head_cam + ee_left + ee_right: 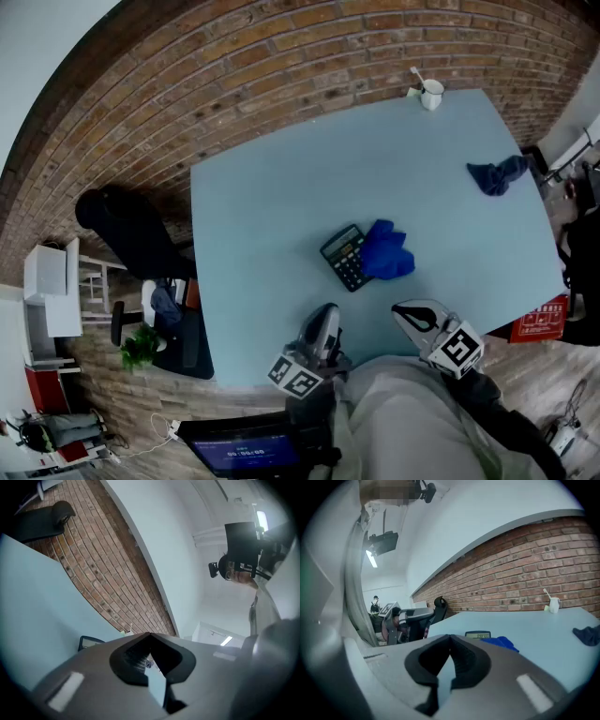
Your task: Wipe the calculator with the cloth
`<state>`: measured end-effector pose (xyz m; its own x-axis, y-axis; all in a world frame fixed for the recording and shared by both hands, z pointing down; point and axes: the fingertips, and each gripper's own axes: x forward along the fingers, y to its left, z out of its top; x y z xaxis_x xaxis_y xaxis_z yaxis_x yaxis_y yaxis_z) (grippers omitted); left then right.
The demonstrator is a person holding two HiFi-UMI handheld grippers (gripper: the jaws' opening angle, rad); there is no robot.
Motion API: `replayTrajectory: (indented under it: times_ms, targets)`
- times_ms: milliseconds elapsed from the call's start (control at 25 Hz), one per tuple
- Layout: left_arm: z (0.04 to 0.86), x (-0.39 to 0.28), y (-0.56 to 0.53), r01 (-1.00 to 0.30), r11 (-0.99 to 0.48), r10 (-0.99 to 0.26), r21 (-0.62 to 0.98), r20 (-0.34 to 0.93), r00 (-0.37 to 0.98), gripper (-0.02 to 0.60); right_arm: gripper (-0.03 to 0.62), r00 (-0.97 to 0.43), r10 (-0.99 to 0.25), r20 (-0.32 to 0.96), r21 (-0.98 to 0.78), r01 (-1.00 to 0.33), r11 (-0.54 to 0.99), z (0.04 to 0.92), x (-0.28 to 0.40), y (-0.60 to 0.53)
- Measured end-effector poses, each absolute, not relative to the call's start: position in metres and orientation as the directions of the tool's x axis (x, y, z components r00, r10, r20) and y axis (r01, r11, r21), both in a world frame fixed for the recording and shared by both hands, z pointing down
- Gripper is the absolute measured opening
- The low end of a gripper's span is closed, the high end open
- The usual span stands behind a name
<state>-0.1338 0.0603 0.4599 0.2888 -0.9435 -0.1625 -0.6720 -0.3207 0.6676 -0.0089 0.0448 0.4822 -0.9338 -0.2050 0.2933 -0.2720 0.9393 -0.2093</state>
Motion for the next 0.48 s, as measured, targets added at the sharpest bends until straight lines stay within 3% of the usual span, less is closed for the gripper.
replayTrajectory:
  times_ms: [480]
  targets:
    - [0.474, -0.138, 0.061, -0.673, -0.295, -0.949, 0.679, -0.129, 0.287, -0.002, 0.002, -0.94, -0.169, 0.296, -0.172, -0.227, 0.959, 0.49, -0.012, 0.05]
